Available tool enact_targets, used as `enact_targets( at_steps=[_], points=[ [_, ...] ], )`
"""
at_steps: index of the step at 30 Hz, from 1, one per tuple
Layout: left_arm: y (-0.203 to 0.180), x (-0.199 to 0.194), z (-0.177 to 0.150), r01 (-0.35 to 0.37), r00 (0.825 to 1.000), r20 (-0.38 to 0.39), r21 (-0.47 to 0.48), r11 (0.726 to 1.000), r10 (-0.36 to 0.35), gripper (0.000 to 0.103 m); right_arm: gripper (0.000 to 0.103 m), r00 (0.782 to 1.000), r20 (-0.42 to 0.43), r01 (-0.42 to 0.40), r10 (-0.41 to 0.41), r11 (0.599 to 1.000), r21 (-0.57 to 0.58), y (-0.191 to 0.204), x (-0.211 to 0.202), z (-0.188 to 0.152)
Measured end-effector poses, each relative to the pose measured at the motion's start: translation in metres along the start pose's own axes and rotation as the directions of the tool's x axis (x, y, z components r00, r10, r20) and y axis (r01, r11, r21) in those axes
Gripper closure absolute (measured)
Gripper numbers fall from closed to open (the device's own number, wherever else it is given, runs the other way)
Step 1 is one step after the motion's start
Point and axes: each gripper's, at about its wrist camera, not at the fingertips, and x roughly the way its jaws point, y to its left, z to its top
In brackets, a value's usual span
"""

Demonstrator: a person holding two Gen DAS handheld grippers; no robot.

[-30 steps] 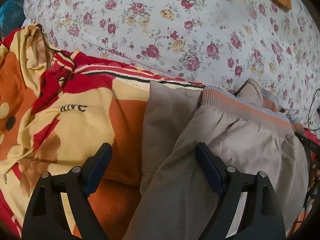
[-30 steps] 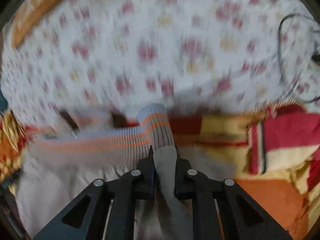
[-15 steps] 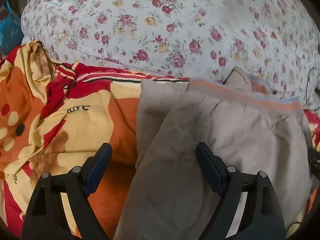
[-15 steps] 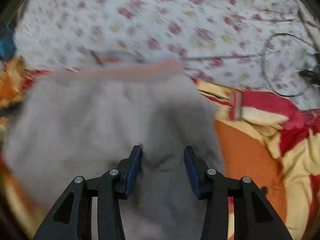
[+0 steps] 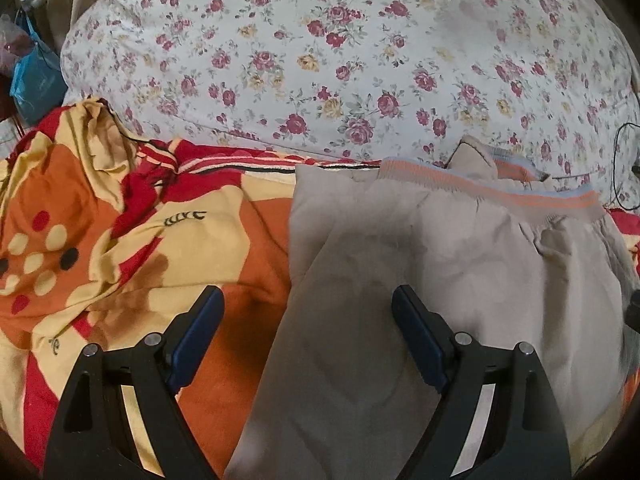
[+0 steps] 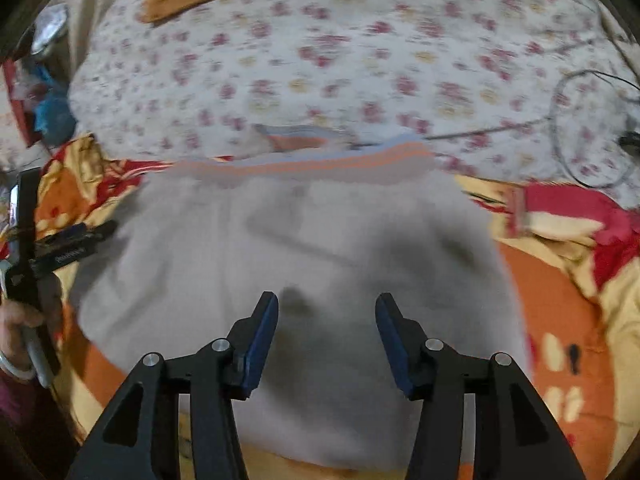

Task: Fold large clothes

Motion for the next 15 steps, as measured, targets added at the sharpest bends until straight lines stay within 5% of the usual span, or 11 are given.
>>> enact_targets(
  at_steps=[7, 12, 15],
  points=[
    [0.0, -0.017, -0.005, -0.022, 0.999, 0.029, 0.015, 1.0, 0.022, 0.017, 0.051, 0.997, 0.002, -0.077, 0.077, 0.997, -0.021, 0.052, 0.037, 0.017],
    [0.004, -0.023, -0.014, -0.006, 1.0, 0.008, -0.006, 1.0, 0.006, 0.017, 0.05, 0.993, -0.113, -0.032, 0.028, 0.999, -0.033, 0.06, 0.082, 0.01],
    [0.012, -0.026, -0.025, 0.028, 0.999, -0.02, -0.027, 0.999, -0.029, 0.017, 0.051, 0.994, -0.108, -0.02, 0.015, 0.999, -0.05, 0.061, 0.078, 0.01]
  ],
)
